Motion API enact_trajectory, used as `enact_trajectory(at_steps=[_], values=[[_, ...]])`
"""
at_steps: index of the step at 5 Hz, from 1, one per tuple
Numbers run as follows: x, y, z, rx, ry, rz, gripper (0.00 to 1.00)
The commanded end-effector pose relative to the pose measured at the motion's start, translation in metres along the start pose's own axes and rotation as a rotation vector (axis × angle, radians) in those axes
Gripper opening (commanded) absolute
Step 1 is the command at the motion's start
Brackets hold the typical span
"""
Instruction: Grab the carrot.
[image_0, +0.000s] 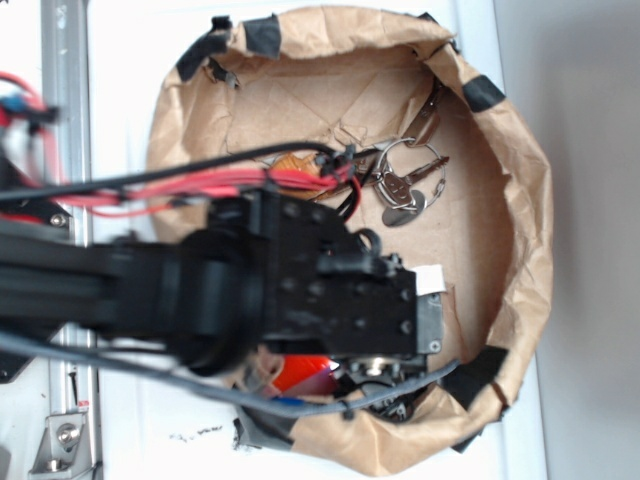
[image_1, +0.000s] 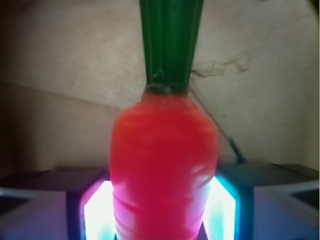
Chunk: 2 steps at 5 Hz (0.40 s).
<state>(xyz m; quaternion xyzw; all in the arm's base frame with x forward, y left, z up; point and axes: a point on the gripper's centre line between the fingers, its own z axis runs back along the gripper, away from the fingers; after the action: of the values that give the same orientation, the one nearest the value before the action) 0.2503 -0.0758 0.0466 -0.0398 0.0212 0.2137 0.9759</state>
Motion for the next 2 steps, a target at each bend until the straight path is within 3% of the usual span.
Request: enact_trajectory(at_steps=[1, 2], values=[[0.039, 0.051, 0.125, -0.009, -0.228, -0.149, 0.00], [0.038, 0.050, 0.173, 0.003, -0.309, -0.287, 0.00]])
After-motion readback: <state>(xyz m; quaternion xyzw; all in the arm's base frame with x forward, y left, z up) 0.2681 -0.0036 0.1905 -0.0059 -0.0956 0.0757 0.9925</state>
